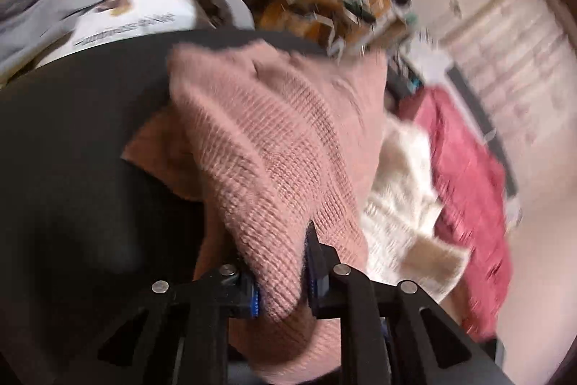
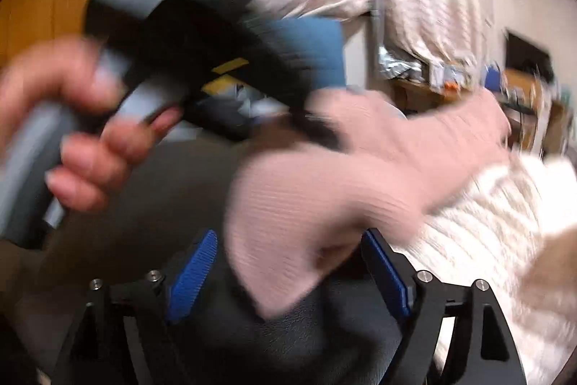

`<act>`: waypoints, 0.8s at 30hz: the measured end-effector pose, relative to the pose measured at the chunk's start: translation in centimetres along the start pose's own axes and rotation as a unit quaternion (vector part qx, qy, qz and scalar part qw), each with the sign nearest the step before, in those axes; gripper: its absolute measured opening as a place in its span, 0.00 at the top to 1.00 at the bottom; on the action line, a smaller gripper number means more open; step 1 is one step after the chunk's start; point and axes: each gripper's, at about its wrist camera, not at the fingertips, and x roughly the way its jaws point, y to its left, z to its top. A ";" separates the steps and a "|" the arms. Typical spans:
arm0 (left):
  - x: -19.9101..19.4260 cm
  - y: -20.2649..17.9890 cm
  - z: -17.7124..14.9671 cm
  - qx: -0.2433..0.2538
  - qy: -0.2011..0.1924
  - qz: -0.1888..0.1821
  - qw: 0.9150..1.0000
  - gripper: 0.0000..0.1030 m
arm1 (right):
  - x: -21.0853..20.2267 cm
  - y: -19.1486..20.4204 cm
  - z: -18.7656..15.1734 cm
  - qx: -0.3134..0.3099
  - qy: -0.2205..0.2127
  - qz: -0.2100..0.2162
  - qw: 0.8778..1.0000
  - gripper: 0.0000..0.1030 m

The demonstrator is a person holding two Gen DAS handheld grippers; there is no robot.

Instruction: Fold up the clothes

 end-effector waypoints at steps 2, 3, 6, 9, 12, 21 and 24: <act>-0.8 1.8 -0.3 -0.024 -0.012 -0.006 1.000 0.83 | -1.2 -2.1 0.5 0.069 -0.018 0.001 0.997 0.11; -0.9 2.4 -0.7 -0.029 -0.015 -0.005 0.999 0.83 | -1.4 -3.7 1.0 0.105 -0.023 -0.011 0.994 0.11; -1.3 3.3 -2.2 -0.036 -0.010 -0.003 0.999 0.83 | 0.8 -6.9 3.6 0.184 -0.005 -0.039 0.982 0.11; -1.9 3.2 -4.0 -0.028 0.000 -0.012 1.000 0.83 | 3.6 -7.9 5.9 0.226 0.037 -0.047 0.972 0.11; -3.4 4.0 -5.5 -0.013 0.004 -0.011 1.000 0.83 | 7.4 -8.9 6.9 0.250 0.090 -0.064 0.962 0.25; -10.3 6.0 -7.0 -0.007 -0.083 0.010 0.996 0.83 | 7.3 -4.6 11.8 0.118 0.060 -0.035 0.991 0.89; -14.2 6.6 -7.9 0.007 -0.126 0.024 0.992 0.83 | 6.2 -1.0 12.8 0.079 0.049 -0.013 0.996 0.89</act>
